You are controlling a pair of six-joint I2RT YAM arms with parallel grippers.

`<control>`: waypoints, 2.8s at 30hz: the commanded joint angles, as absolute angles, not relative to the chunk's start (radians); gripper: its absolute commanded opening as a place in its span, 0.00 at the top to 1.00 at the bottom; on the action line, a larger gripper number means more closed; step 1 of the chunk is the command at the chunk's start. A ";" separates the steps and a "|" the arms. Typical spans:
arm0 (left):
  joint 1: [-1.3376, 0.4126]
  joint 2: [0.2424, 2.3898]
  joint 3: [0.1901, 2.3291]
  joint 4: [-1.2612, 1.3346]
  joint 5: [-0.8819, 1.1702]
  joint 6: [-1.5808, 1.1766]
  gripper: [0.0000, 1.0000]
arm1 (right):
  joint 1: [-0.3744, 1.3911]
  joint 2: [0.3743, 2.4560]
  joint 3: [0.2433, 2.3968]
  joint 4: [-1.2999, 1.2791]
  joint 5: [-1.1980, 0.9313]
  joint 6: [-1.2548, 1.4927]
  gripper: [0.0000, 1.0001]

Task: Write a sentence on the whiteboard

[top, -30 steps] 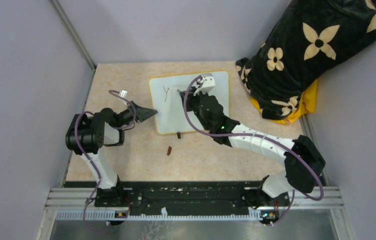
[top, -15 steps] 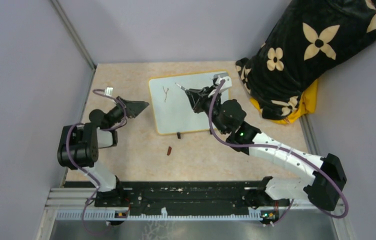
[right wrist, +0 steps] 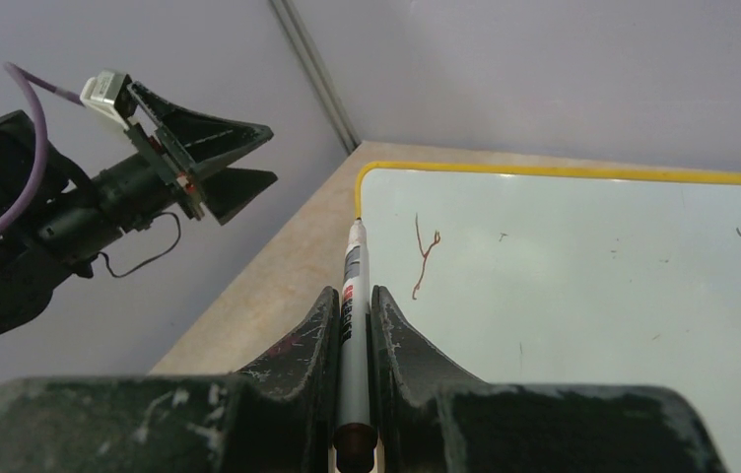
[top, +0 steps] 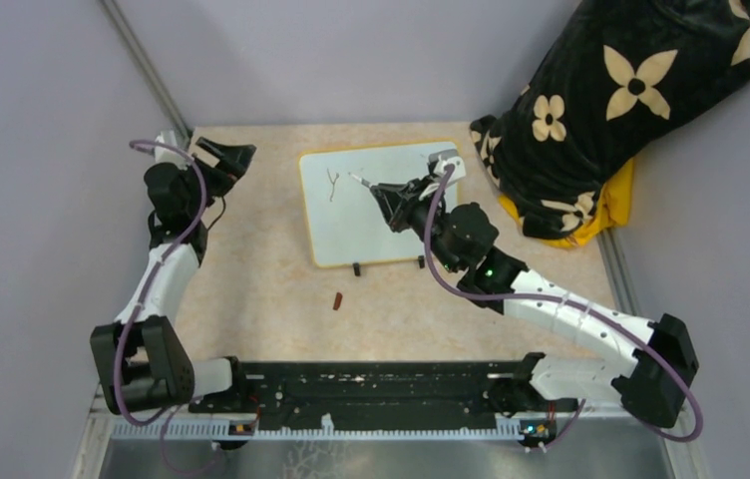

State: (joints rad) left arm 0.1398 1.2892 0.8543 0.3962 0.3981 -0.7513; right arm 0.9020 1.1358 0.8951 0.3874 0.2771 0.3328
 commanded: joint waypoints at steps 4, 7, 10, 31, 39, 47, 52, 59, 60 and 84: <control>0.145 1.374 0.942 0.210 0.366 -0.675 0.01 | 0.902 1.063 0.869 0.420 0.263 0.330 1.00; 0.151 1.413 0.993 0.164 0.452 -0.568 0.01 | 0.902 1.053 0.873 0.399 0.264 0.327 1.00; 0.163 1.390 0.881 0.409 0.577 -0.576 0.01 | 0.902 1.049 0.880 0.377 0.269 0.318 1.00; 0.130 1.603 0.592 1.264 0.981 -0.738 0.13 | 0.902 1.126 0.916 0.392 0.183 0.263 1.00; 0.125 1.907 0.639 1.788 1.157 -1.123 0.23 | 0.902 1.136 0.895 0.418 0.164 0.267 1.00; 0.087 1.942 0.665 1.792 1.189 -1.071 0.31 | 0.902 1.190 0.915 0.435 0.153 0.282 1.00; 0.083 1.959 0.671 1.791 1.171 -1.037 0.37 | 0.902 1.223 0.941 0.430 0.141 0.288 1.00; 0.059 1.959 0.670 1.791 1.172 -0.993 0.49 | 0.902 1.247 0.954 0.433 0.146 0.296 1.00; 0.056 1.958 0.668 1.792 1.173 -0.988 0.50 | 0.903 1.253 0.956 0.433 0.147 0.296 1.00; 0.052 1.973 0.641 1.791 1.169 -0.930 0.78 | 0.931 1.463 1.091 0.428 0.492 0.238 1.00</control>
